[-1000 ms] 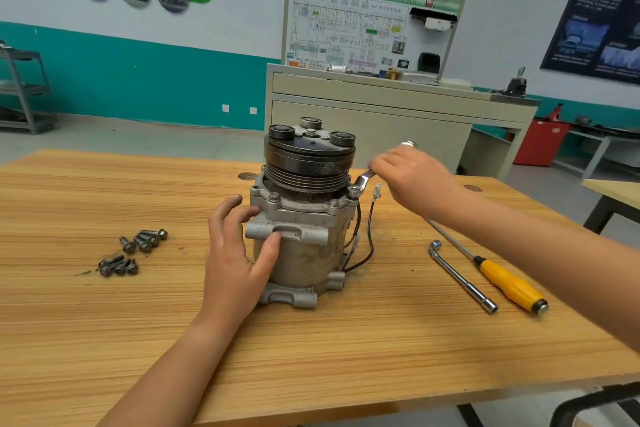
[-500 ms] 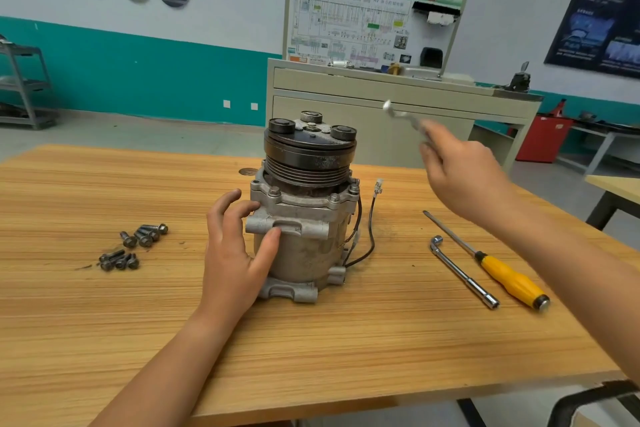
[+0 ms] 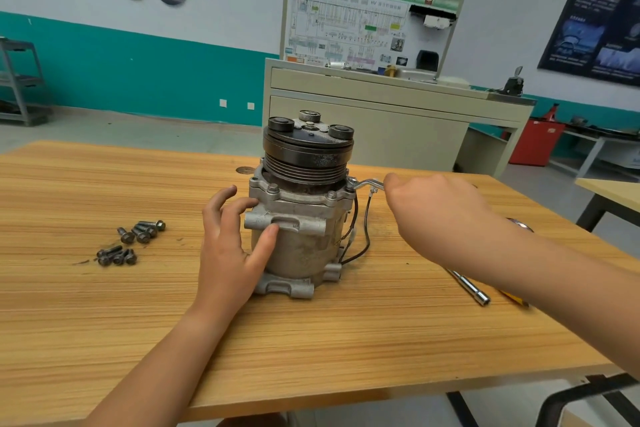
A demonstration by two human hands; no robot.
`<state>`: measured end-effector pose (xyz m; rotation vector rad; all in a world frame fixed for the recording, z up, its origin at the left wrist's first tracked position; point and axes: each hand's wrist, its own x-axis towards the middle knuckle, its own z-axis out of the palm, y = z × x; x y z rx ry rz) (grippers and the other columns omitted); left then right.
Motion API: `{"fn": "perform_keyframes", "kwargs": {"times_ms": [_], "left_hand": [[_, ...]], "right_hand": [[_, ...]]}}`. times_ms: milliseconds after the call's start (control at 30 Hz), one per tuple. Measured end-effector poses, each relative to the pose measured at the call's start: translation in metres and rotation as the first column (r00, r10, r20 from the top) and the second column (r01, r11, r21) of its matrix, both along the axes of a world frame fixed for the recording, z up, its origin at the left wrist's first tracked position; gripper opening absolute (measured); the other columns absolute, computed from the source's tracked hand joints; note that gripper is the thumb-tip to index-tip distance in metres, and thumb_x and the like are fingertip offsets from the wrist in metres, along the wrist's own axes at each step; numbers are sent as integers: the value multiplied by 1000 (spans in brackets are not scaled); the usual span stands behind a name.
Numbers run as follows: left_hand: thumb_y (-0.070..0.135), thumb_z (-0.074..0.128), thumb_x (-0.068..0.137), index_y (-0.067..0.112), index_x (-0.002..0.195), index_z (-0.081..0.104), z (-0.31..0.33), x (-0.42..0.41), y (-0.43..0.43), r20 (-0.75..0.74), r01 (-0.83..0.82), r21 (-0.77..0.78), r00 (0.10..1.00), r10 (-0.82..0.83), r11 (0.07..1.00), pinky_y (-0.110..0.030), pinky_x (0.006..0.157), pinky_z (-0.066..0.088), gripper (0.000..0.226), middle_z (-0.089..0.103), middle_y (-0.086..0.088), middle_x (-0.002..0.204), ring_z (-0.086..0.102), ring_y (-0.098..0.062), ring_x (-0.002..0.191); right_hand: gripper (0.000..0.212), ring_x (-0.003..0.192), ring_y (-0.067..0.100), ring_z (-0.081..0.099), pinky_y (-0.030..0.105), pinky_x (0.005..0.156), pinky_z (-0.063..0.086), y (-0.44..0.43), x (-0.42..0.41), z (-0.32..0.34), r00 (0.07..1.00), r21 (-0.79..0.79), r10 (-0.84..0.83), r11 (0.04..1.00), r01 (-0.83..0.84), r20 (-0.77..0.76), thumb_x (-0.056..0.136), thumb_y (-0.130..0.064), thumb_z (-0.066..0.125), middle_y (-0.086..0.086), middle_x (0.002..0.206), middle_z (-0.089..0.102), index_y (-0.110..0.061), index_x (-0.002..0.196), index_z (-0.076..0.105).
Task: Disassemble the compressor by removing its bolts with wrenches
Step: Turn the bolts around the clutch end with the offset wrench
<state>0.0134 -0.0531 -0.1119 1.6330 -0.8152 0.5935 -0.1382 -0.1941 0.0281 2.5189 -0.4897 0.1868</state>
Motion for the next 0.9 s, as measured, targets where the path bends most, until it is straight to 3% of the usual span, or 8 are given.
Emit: {"fn": "perform_keyframes", "kwargs": {"times_ms": [200,367,500,567,633,733,833,900], "left_hand": [[51,47,77,12,115,53,0,0,-2,-9,-4,-18,1000,4,1000,-22,87,35,55,28,6,132,27,8,117],[53,47,76,17,114,53,0,0,0,-15,3,6,1000,-3,1000,-5,86,25,52,28,8,133,24,19,117],[53,49,76,29,111,48,-3,3,1,-1,6,-11,1000,-6,1000,-7,86,25,43,27,10,133,22,22,117],[53,48,76,28,111,47,-3,4,0,9,8,-9,1000,-8,1000,-9,85,26,43,28,8,133,23,20,117],[51,48,76,23,112,49,-2,4,1,20,8,4,1000,-9,1000,-16,86,31,45,28,7,134,25,16,118],[49,49,77,12,113,53,-2,7,2,45,-15,29,999,14,999,-32,88,35,51,31,0,135,27,6,119],[48,49,79,10,113,54,-3,7,2,55,-22,38,998,20,999,-33,92,33,52,34,-10,137,26,4,120],[47,49,79,9,114,54,-3,7,1,61,-24,37,998,21,999,-32,92,33,51,35,-13,137,27,3,120]], "right_hand": [[25,49,13,31,24,39,28,4,6,10,995,-24,1,1000,-4,-101,93,-7,39,-1,62,32,-9,117,44],[23,48,11,39,21,39,30,-27,3,11,978,-68,69,994,-83,-196,95,-13,32,-2,58,39,-7,117,35],[27,50,12,38,22,43,34,-59,26,13,958,-157,116,974,-161,-261,93,-7,43,-1,63,38,-6,119,36],[27,67,18,50,28,62,48,-73,42,11,957,-144,218,958,-246,-191,90,-4,49,3,77,51,-5,116,43],[33,87,30,62,38,80,53,-86,59,5,883,-175,467,867,-466,-39,81,5,61,16,96,64,2,112,54],[32,80,34,68,48,73,54,-87,85,-9,699,-198,686,727,-657,202,62,16,74,24,89,69,10,92,66],[25,83,35,68,43,68,57,-80,90,-17,659,-37,646,724,-688,384,74,11,67,22,94,69,10,98,65],[24,84,32,67,39,71,56,-82,80,-14,607,72,469,751,-657,642,88,1,56,20,96,68,8,111,59]]}}
